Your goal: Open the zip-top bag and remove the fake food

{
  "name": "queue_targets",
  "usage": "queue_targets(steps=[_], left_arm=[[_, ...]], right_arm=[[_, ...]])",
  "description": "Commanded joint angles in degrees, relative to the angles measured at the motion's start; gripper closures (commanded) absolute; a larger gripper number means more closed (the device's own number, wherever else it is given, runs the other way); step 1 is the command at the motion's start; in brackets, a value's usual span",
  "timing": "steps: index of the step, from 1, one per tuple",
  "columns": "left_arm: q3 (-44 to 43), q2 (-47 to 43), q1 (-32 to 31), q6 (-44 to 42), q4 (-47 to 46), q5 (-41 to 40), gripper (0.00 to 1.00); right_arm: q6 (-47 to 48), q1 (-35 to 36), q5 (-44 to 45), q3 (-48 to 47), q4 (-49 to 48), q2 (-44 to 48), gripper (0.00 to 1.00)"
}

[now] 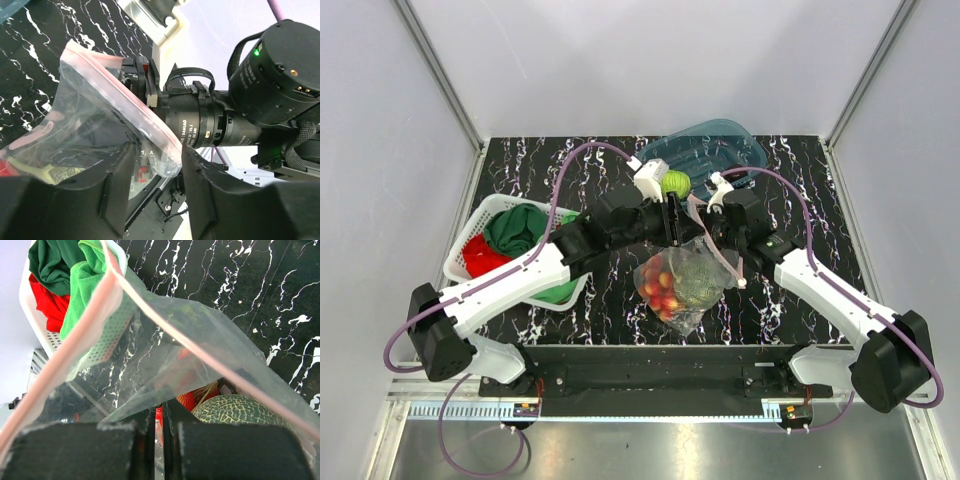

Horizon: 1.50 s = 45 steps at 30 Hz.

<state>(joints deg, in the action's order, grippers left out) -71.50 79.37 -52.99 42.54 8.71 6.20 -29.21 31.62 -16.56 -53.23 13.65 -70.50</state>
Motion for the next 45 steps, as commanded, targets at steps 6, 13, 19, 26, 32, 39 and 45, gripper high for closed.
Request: queue_targets(steps=[6, 13, 19, 26, 32, 39, 45], left_arm=[[-2.50, 0.08, -1.68, -0.36, -0.98, -2.15, 0.71], [-3.38, -0.10, -1.68, -0.97, 1.57, -4.44, 0.97], [-2.94, -1.93, -1.68, -1.85, 4.03, -7.50, 1.00], [2.06, -8.35, -1.41, -3.78, 5.79, -12.17, 1.00], [7.16, -10.73, -0.97, -2.56, 2.02, -9.98, 1.00], [11.38, -10.82, -0.97, -0.45, -2.46, -9.80, 1.00], [14.90, -13.36, -0.97, 0.43, -5.10, -11.29, 1.00]], right_arm=[[-0.32, 0.02, -1.11, -1.35, -1.08, 1.51, 1.00], [-0.23, 0.02, -1.20, -1.35, -1.17, 1.51, 1.00], [0.29, 0.02, -0.14, -1.35, -0.73, 1.86, 1.00], [4.33, 0.02, 5.03, -2.93, 3.92, 5.54, 1.00], [2.49, 0.02, 0.39, -10.21, 6.82, 6.61, 1.00], [3.99, 0.02, 0.65, -19.70, 11.83, 6.69, 1.00], [4.51, 0.02, 1.61, -27.95, 16.49, 6.96, 1.00]])
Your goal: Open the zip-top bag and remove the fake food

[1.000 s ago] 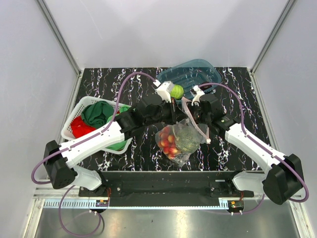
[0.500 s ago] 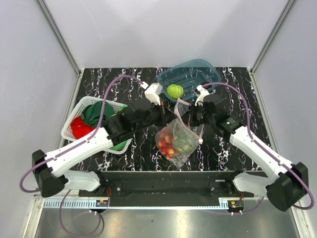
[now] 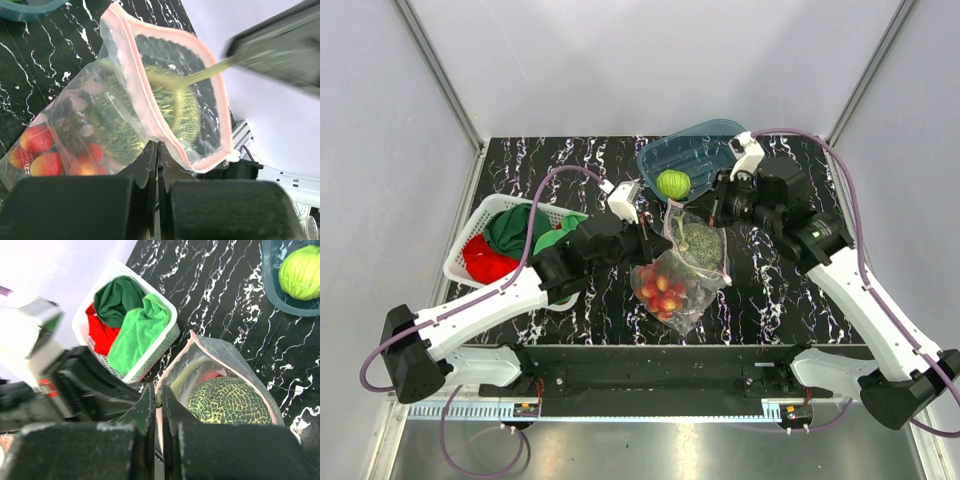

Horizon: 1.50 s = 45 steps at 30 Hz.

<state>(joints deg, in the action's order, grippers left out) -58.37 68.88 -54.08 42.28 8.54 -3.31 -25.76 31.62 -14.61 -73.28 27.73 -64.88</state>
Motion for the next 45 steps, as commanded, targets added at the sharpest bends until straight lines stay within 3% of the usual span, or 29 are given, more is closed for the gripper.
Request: queue_targets(steps=[1, 17, 24, 29, 38, 45], left_arm=[[2.03, -3.05, 0.12, 0.78, -5.19, -1.96, 1.00], [2.38, -3.57, -0.14, 3.07, -5.90, -3.19, 1.00], [4.76, -6.83, -0.14, 2.28, -2.04, -5.65, 1.00], [4.49, -8.59, -0.06, 0.35, 2.44, -7.50, 1.00], [4.05, -10.35, 0.12, -2.03, 4.12, -6.62, 1.00], [3.61, -8.68, 0.12, -3.87, 3.51, -4.34, 1.00]], right_arm=[[1.24, 0.02, -0.33, -9.07, 2.94, 0.99, 1.00], [-4.04, 0.02, -0.69, -28.49, 2.25, -2.44, 1.00], [4.13, -0.06, 11.86, -37.45, 2.68, -8.59, 1.00], [13.36, -2.34, 22.33, -43.60, 1.81, -16.93, 1.00], [14.95, -17.62, 17.52, -48.80, -4.26, -35.89, 1.00], [16.27, -21.86, 16.11, -59.24, -5.31, -52.61, 1.00]])
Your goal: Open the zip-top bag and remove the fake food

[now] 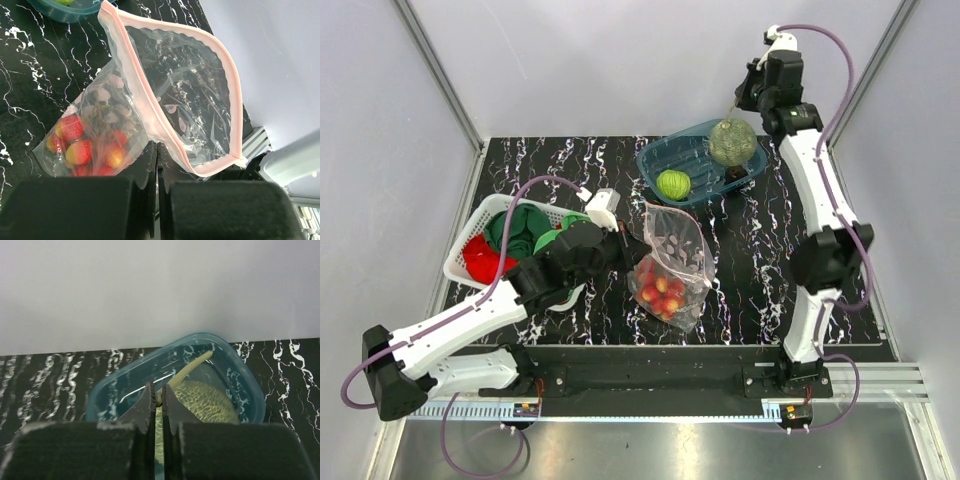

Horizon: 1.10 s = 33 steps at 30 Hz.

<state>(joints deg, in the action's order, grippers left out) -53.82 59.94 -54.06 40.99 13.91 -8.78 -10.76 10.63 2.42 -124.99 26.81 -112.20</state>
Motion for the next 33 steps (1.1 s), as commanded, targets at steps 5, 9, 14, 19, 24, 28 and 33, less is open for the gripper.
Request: queue_targets(steps=[5, 9, 14, 19, 24, 28, 33], left_arm=[[-0.85, 1.58, 0.10, -3.20, -3.54, 3.50, 1.00], [-0.93, 1.67, 0.10, -3.20, -4.86, 4.47, 1.00], [-1.46, 1.67, 0.10, -3.38, -5.39, 4.56, 1.00], [-2.16, 2.11, 0.19, -2.94, -5.74, 4.91, 1.00], [-2.69, 2.20, 0.10, -1.97, -5.21, 4.65, 1.00], [-1.55, 0.88, 0.10, -0.39, -5.12, 3.94, 1.00], [-0.85, -0.09, 0.10, 1.37, -5.12, 4.29, 1.00]], right_arm=[[1.45, -0.88, 0.04, -14.57, -4.48, -16.72, 1.00], [1.01, -0.88, 1.27, -15.99, -4.40, -20.77, 0.95], [-1.10, -0.79, 4.61, -15.63, 0.07, -21.83, 0.62], [-3.73, -0.35, 5.23, -16.79, 13.26, -18.34, 0.25], [-8.12, 2.89, 5.86, -0.32, 16.79, -5.42, 0.16], [-14.45, 9.22, 5.32, 18.17, 10.65, 13.70, 0.16], [-15.16, 18.53, 3.67, 31.37, 12.11, 27.72, 0.16]])
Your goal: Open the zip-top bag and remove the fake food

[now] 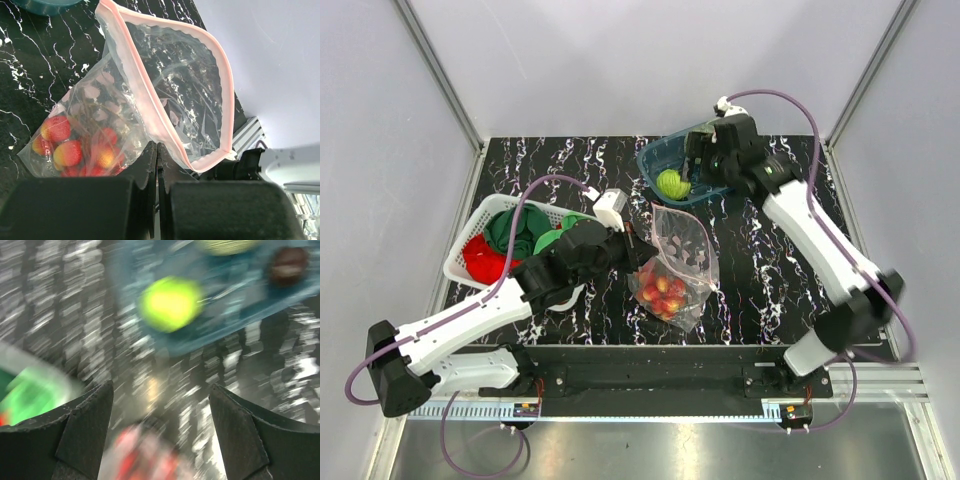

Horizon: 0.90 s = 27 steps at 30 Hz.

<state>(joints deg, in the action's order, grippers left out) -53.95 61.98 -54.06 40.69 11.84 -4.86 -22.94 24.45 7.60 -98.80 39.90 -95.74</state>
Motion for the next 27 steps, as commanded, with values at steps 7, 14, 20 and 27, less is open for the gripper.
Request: queue_targets(steps=[7, 14, 20, 27], left_arm=[[-0.36, -3.44, 0.01, 1.68, -1.73, 0.03, 1.00], [-0.10, -3.44, 0.01, 2.99, -1.73, 0.20, 1.00], [0.43, -4.14, -0.17, 3.87, -1.73, 0.12, 1.00], [0.60, -4.58, -0.17, 3.87, -1.73, 0.03, 1.00]], right_arm=[[-3.33, 18.07, 0.23, 10.91, 5.98, 24.45, 0.18], [-5.62, 23.19, -5.13, 18.98, 3.70, 24.82, 0.35], [-5.80, 23.19, -1.62, 22.86, -0.16, 23.15, 0.66], [-6.07, 23.19, -5.13, 23.39, -2.98, 16.74, 0.63]])
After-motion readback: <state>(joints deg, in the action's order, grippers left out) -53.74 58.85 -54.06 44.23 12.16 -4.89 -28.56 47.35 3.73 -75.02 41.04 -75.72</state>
